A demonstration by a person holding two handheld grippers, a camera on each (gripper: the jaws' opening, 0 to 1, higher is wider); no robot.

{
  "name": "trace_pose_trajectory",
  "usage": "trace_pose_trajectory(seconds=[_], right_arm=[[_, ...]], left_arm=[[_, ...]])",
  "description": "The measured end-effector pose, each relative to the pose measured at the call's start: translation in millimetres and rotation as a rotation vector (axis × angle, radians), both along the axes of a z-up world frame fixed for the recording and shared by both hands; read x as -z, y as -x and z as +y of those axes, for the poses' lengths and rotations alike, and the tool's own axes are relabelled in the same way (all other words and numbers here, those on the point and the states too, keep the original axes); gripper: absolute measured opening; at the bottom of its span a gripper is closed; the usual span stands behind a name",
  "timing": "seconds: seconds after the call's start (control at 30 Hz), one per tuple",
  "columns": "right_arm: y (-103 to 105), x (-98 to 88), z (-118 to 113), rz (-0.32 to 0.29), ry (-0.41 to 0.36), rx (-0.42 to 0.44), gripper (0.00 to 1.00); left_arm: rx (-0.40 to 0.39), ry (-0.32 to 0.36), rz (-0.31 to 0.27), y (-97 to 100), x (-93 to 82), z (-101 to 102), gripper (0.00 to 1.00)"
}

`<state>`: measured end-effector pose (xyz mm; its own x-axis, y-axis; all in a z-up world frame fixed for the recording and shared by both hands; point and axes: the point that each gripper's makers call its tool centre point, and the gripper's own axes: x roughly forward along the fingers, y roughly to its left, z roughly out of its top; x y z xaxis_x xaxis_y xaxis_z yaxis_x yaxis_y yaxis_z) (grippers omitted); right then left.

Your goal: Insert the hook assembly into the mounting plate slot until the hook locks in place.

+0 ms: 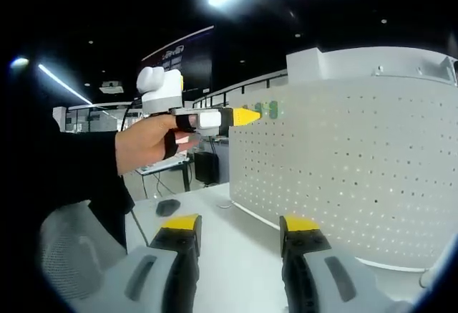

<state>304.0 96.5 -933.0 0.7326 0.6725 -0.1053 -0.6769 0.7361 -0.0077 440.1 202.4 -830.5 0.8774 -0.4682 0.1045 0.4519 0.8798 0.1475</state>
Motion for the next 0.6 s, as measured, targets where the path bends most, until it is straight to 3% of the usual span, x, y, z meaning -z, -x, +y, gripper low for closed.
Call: trace_pose_trajectory(seconds=[0.6], right_arm=[[-2, -2.9, -5, -0.011, -0.007, 0.021, 0.43]], left_arm=[[0.036, -0.007, 0.034, 46.2, 23.5, 6, 0.5]])
